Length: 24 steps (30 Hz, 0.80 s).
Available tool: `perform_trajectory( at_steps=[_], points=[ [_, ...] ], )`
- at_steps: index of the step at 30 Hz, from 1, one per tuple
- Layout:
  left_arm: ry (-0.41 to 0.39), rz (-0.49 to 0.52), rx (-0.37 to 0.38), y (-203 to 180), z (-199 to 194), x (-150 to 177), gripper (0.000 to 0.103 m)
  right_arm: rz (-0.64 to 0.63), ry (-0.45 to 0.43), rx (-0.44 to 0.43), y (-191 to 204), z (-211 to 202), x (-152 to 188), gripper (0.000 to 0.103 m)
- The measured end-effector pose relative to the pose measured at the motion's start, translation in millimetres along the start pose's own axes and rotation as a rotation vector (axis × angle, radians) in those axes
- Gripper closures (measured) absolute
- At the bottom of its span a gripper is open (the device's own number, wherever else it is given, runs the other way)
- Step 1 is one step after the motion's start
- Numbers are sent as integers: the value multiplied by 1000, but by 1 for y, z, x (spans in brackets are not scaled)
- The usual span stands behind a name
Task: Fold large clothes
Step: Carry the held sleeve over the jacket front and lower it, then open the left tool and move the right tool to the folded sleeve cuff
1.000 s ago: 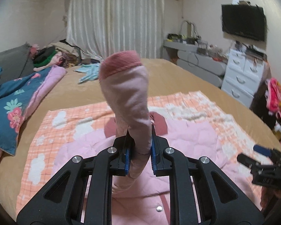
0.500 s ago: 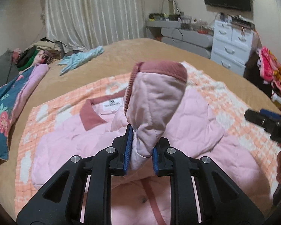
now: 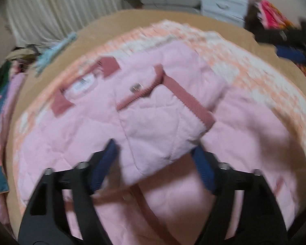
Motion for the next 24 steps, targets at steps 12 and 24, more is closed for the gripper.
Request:
perform_trajectory(
  at_steps=[12,24],
  points=[
    [-41,-129,-20,75,-40,-4,10,-66,50,-88,53,16,10,5],
    [-82,-340,-137,175,-57,-2,9,-140,148,-167,120,50,35,5]
  ],
)
Point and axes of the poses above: each gripper's, at about its wrist camera, not at the fingertips, and z roughly the way its jaws point, y to its left, x to its underside, the point moved 7 cm from there along z, roughly the way its jaws point, and after that the axes turned 12 degrees about -z, right-handed, at the moved point
